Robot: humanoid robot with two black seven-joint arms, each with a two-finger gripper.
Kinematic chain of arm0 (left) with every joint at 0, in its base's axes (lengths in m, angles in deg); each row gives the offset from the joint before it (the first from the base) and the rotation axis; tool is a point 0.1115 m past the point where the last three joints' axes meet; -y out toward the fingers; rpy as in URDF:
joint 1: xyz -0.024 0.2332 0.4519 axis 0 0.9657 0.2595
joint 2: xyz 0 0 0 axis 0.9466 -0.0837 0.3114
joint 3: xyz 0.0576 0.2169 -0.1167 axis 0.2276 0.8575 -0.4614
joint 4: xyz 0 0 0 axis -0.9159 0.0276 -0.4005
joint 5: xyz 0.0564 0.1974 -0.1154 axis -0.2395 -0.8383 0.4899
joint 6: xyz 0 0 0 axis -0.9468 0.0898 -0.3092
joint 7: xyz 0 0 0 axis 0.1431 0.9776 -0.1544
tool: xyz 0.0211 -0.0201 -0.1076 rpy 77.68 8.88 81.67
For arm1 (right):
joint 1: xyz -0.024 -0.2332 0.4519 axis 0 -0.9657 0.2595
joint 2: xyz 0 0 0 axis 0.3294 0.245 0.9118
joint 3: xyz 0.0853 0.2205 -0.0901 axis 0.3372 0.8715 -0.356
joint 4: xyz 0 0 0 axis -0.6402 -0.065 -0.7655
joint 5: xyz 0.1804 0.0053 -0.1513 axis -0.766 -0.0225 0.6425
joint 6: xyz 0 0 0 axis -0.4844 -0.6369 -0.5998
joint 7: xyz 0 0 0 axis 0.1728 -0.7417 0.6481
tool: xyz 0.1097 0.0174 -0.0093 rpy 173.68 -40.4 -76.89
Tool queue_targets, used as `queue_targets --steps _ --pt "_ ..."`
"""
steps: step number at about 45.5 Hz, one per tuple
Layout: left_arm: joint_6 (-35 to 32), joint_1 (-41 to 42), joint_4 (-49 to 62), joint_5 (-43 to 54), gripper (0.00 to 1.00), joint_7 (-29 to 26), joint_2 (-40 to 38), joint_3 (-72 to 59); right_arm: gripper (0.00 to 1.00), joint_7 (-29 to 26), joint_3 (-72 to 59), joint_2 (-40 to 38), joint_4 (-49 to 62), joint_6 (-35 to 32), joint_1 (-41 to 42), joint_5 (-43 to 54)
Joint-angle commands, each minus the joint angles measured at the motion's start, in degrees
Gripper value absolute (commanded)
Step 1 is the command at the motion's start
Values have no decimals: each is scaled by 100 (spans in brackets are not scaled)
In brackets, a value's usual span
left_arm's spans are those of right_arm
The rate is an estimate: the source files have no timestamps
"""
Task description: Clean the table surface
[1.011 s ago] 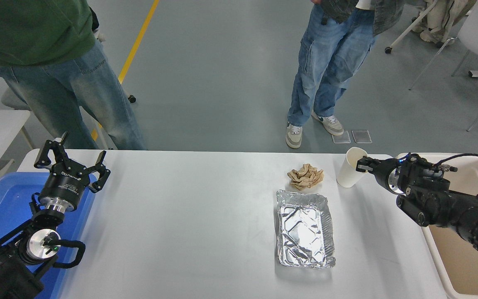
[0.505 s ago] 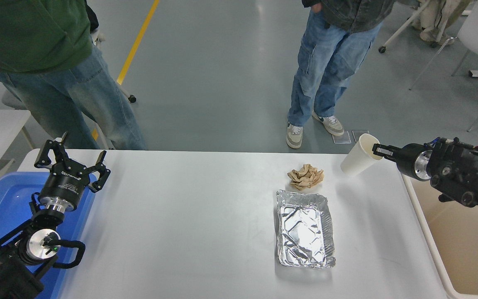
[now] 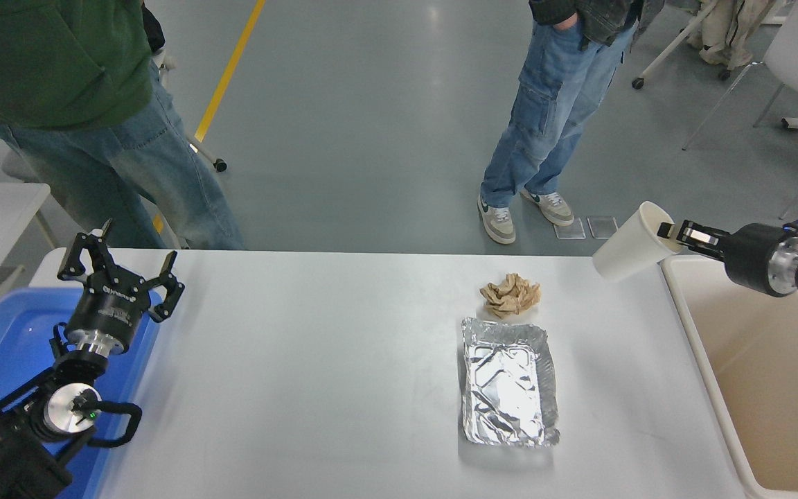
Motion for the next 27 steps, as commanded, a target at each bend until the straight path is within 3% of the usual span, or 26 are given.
queue_targets --steps 1,17,27 --pt "-3 0 -5 1 99 0 0 -1 0 119 259 -786 -468 -28 38 106" --pt "6 0 3 1 99 0 0 8 0 207 145 -1006 -91 -19 -111 212" --pt "6 0 -5 1 99 0 0 -1 0 215 251 -953 603 51 -656 124"
